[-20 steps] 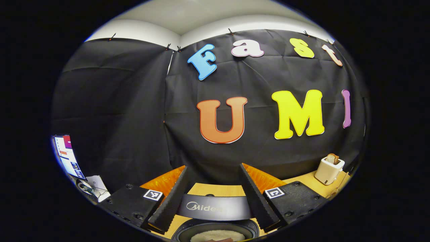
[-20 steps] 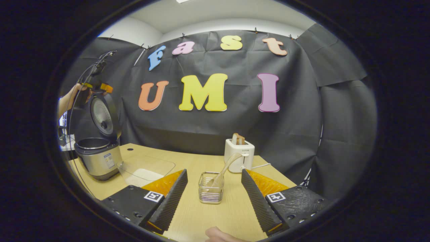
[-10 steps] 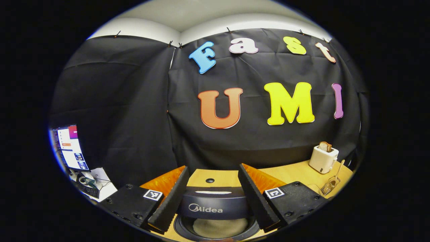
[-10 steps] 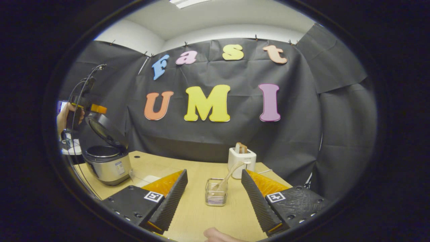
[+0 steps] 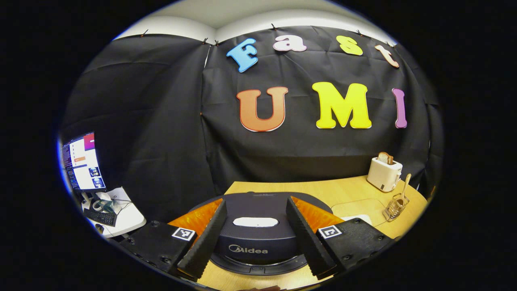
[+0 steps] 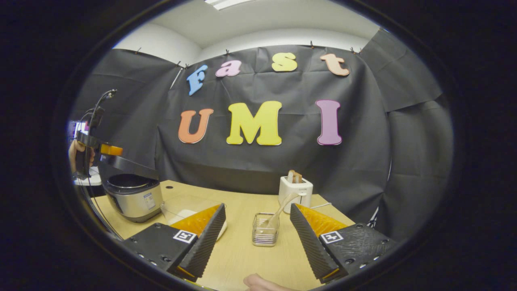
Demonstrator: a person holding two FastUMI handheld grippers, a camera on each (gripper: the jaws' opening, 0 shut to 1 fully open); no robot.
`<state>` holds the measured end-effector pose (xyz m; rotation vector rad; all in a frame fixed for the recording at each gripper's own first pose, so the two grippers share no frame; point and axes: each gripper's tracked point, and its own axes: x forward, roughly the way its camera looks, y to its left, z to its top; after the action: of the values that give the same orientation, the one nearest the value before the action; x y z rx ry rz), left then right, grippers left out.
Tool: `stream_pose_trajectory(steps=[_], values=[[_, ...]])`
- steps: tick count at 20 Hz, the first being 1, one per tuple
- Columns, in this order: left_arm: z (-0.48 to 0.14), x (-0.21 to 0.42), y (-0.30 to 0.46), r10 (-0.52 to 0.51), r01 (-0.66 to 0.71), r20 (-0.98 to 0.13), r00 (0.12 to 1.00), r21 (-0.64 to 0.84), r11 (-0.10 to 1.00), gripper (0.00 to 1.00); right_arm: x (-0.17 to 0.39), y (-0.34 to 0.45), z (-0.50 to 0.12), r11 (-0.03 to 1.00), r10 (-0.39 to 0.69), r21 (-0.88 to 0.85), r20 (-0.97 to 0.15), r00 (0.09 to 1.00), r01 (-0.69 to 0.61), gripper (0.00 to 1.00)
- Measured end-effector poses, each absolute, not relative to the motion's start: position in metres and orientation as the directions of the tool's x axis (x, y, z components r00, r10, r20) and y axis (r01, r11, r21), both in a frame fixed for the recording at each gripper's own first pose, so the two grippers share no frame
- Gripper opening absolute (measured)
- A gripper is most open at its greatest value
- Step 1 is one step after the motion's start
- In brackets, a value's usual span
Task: Close the left gripper, press the button to open the rice cooker; take a wooden spoon from the chopstick holder with the right hand, scoop a spoonful of rice and pour it into the rice cooker, then put the wooden spoon back into the chopstick holder.
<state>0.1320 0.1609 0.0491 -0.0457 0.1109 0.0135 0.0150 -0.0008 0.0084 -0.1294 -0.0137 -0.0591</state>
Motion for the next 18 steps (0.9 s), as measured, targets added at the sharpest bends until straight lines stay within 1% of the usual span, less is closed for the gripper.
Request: stream_pose_trajectory(steps=[2, 5, 7, 11, 12, 13, 15, 18], values=[[0.033, 0.127, 0.159, 0.000, -0.006, -0.139, 0.990, -0.047, 0.999, 0.95, 0.015, -0.002, 0.009, 0.990, -0.061, -0.127, 0.018, 0.998, 0.063, 0.96], [0.018, 0.123, 0.157, -0.005, -0.002, -0.148, 0.989, -0.048, 0.999, 0.95, 0.015, 0.000, 0.008, 0.990, -0.059, -0.125, 0.016, 0.998, 0.061, 0.95], [0.011, 0.122, 0.156, -0.006, -0.002, -0.158, 0.987, -0.046, 0.999, 0.95, 0.016, 0.003, 0.005, 0.990, -0.056, -0.127, 0.010, 0.998, 0.056, 0.96], [-0.011, 0.116, 0.154, -0.014, -0.004, -0.219, 0.976, -0.080, 0.997, 0.95, 0.015, 0.006, 0.006, 0.990, -0.049, -0.133, 0.009, 0.999, 0.050, 0.96], [-0.008, 0.113, 0.155, -0.011, -0.004, -0.196, 0.980, -0.078, 0.997, 0.95, 0.014, 0.007, 0.005, 0.990, -0.048, -0.134, 0.009, 0.999, 0.048, 0.95], [-0.010, 0.109, 0.154, -0.009, -0.008, -0.215, 0.977, -0.075, 0.997, 0.95, 0.014, 0.007, 0.005, 0.990, -0.047, -0.135, 0.010, 0.999, 0.047, 0.95], [-0.009, 0.104, 0.155, 0.004, -0.020, -0.217, 0.976, -0.074, 0.997, 0.94, 0.015, 0.009, 0.005, 0.990, -0.044, -0.135, 0.009, 0.999, 0.045, 0.96], [-0.012, 0.095, 0.155, 0.037, -0.049, -0.190, 0.981, -0.062, 0.997, 0.94, 0.015, 0.011, 0.004, 0.990, -0.040, -0.138, 0.008, 0.999, 0.041, 0.95]])
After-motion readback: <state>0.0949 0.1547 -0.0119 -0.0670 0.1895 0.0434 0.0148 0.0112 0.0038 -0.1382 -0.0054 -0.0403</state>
